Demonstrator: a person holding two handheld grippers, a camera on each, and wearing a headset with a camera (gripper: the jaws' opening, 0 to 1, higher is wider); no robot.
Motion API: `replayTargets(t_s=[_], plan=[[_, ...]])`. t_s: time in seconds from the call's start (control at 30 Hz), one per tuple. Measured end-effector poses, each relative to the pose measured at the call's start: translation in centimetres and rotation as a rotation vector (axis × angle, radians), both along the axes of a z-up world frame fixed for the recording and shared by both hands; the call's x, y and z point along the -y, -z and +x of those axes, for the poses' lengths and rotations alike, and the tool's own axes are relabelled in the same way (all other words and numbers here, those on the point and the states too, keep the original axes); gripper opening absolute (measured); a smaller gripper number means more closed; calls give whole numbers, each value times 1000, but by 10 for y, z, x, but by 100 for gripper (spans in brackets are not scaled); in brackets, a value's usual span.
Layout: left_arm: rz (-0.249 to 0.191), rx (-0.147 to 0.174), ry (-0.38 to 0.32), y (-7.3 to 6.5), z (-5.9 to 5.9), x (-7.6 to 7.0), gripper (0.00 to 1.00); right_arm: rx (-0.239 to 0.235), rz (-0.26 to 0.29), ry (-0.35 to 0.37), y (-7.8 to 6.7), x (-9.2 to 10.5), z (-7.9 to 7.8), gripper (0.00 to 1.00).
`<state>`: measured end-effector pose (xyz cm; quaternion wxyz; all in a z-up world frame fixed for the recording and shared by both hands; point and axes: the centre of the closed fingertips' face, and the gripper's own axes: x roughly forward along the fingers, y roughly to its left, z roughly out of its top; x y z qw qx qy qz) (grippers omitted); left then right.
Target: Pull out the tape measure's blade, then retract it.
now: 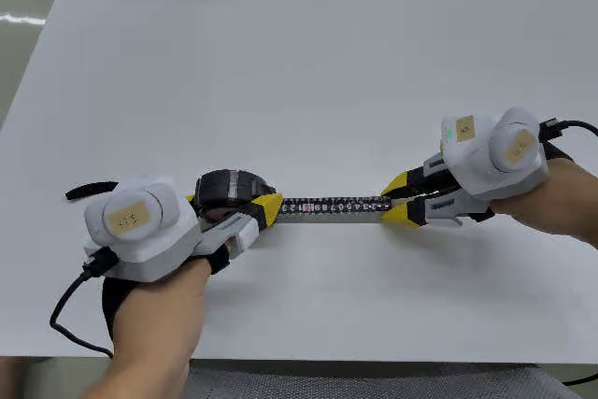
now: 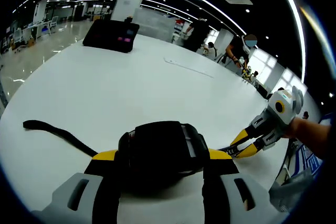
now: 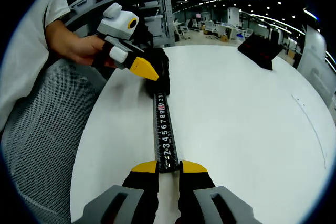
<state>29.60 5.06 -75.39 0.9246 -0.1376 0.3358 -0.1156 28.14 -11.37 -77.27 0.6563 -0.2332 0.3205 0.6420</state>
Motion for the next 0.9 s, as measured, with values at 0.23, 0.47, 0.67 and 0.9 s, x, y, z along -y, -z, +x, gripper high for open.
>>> replayTargets(t_s=[0.23, 0.47, 0.67, 0.9], plan=[[-1, -2, 0, -1, -1, 1, 59, -2, 14, -10, 0, -11, 1, 10], [-3, 0, -1, -2, -1, 1, 59, -6, 22, -17, 0, -18, 0, 10], [2, 0, 3, -2, -1, 2, 59, -14, 29, -23, 1, -27, -2, 11], [1, -1, 3, -2, -2, 2, 59, -21, 44, -27, 0, -37, -3, 11]])
